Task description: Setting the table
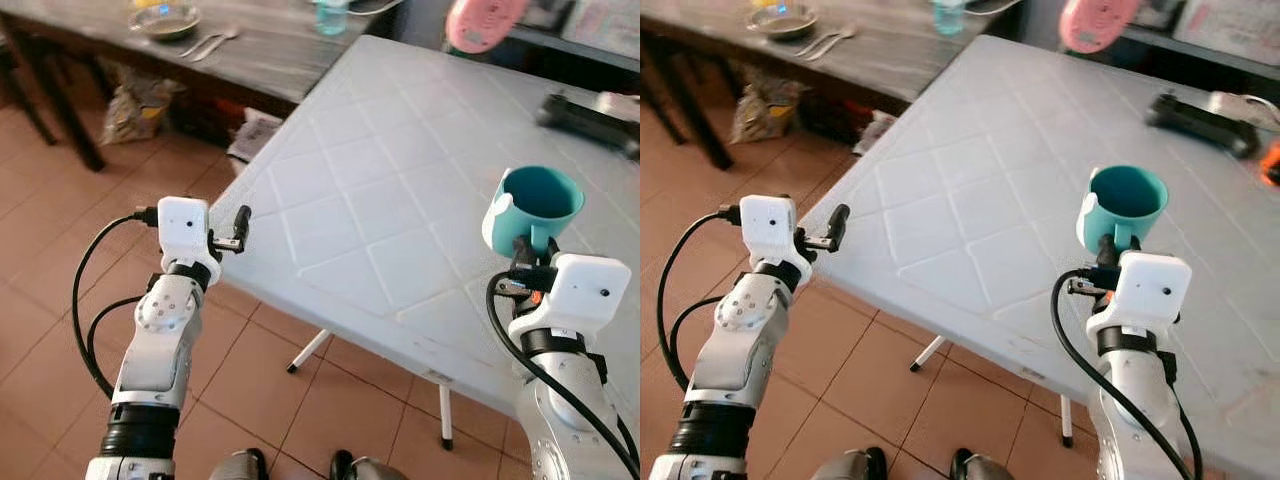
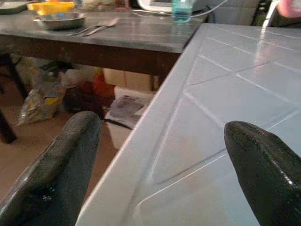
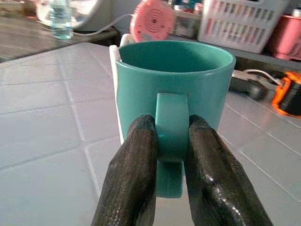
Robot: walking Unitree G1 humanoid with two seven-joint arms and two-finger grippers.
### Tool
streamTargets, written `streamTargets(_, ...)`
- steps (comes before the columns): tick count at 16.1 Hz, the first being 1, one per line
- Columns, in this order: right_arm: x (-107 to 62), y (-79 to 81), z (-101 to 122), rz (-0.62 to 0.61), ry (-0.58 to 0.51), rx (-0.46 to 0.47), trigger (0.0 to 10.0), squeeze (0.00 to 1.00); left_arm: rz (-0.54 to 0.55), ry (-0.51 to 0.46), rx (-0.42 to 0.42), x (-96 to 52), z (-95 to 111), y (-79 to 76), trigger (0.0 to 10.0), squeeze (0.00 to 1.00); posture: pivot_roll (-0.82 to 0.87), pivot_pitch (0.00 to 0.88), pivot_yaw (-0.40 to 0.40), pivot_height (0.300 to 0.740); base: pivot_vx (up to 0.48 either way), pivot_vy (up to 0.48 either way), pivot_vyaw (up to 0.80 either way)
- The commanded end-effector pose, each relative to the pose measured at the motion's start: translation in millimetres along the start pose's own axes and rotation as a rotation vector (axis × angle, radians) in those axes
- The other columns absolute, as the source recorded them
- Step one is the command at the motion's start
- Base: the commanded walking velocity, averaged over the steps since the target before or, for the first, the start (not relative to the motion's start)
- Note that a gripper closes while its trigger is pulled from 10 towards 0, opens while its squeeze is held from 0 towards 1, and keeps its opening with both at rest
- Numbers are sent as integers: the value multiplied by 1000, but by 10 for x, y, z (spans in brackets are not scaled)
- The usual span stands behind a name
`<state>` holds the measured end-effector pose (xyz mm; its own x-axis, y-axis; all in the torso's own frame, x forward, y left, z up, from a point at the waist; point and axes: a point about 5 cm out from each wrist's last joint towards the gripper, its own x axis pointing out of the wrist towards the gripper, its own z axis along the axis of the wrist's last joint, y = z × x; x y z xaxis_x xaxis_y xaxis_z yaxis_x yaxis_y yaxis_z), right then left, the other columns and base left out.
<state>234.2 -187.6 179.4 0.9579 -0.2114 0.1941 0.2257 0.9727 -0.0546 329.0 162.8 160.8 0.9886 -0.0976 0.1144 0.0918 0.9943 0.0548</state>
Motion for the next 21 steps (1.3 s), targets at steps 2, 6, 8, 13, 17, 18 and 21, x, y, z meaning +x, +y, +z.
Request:
streamTargets(2,-31,-45,55,-18,-15,-6,10000,0,-4,-4,-13,32,13,-35,10000,0,99,130,-56,740,0,0,-772)
streamTargets(6,-28,-34,56,-16,-16,-3,10000,0,-23,-9,-25,54,21,-67,10000,0,100,130,-55,740,0,233,0)
streamTargets(8,-25,-25,54,-14,-16,-3,10000,0,-27,-9,-26,57,21,-75,10000,0,98,130,-53,740,0,311,0)
streamTargets(13,-5,-34,65,-24,-23,-9,10000,0,-53,3,-36,66,-4,-127,10000,0,90,133,-48,740,0,337,0)
streamTargets(17,-15,-39,60,-32,-21,-12,10000,0,-73,4,-37,79,0,-160,10000,0,87,137,-40,740,0,361,0)
streamTargets(18,-20,-37,61,-37,-22,-13,10000,0,-77,5,-37,86,-3,-168,10000,0,85,137,-37,740,0,375,0)
streamTargets(21,-23,-46,63,-48,-23,-17,10000,0,-94,6,-38,100,-3,-211,10000,0,82,140,-34,740,0,376,-179)
